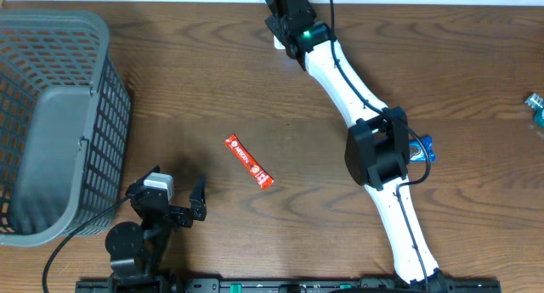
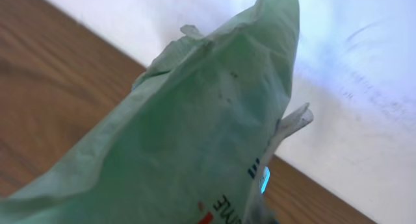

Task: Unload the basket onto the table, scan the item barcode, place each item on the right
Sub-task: 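Lift the wipes pack and hold it under the scanner, then carry the wipes pack to the right table edge and release it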

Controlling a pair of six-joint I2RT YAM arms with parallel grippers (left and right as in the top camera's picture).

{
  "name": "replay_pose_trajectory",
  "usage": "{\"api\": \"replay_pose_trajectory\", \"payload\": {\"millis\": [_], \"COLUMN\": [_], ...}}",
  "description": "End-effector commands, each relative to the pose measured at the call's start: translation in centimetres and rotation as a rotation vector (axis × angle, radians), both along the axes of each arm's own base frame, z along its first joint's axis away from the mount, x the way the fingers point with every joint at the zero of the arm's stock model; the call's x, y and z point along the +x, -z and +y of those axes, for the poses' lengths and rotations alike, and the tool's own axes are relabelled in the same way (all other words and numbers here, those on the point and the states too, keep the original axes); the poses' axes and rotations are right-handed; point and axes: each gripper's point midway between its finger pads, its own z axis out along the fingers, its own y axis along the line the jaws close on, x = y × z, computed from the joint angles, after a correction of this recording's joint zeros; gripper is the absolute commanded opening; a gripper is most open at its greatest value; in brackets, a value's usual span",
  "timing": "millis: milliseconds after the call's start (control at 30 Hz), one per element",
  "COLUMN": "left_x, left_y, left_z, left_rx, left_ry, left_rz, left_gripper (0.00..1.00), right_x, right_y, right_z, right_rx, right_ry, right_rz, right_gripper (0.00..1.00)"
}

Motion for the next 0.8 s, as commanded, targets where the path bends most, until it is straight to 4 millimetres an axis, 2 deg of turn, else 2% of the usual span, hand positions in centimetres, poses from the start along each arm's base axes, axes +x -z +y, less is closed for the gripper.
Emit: {"api": "replay_pose_trajectory", "payload": {"millis": [0, 233, 333, 467, 633, 767], "left_x": [0.0, 0.0, 0.0, 0.0, 0.0, 0.0], "left_y": [1.0, 1.0, 1.0, 1.0, 1.0, 1.0], "left_z": [-0.1, 0.0, 0.0, 0.0, -0.1, -0.1], "left_rx": [0.01, 0.01, 0.01, 0.01, 0.01, 0.01], "left_ry": [0.007, 0.007, 0.007, 0.007, 0.007, 0.007], "left_rz": [0.014, 0.014, 0.014, 0.014, 0.014, 0.014], "left_gripper": [0.98, 0.98, 0.98, 0.98, 0.98, 0.98], "right_x": [0.1, -0.1, -0.9, -3.5, -8.6, -12.9], "right_y": [0.1, -0.2, -1.1, -3.1, -7.0, -8.8], "right_z": [-0.6, -1.3, -3.2, -6.4, -12.9, -19.9], "right_rx": [-0.063, -0.129, -0.221, -0.303, -0.35, -0.424], "right_ry": [0.005, 0.036, 0.131, 0.249, 0.48, 0.662], "right_rz": [-0.007, -0.012, -0.001, 0.082, 0.185, 0.298], "right_gripper": [0.01, 0.01, 0.01, 0.01, 0.01, 0.01]}}
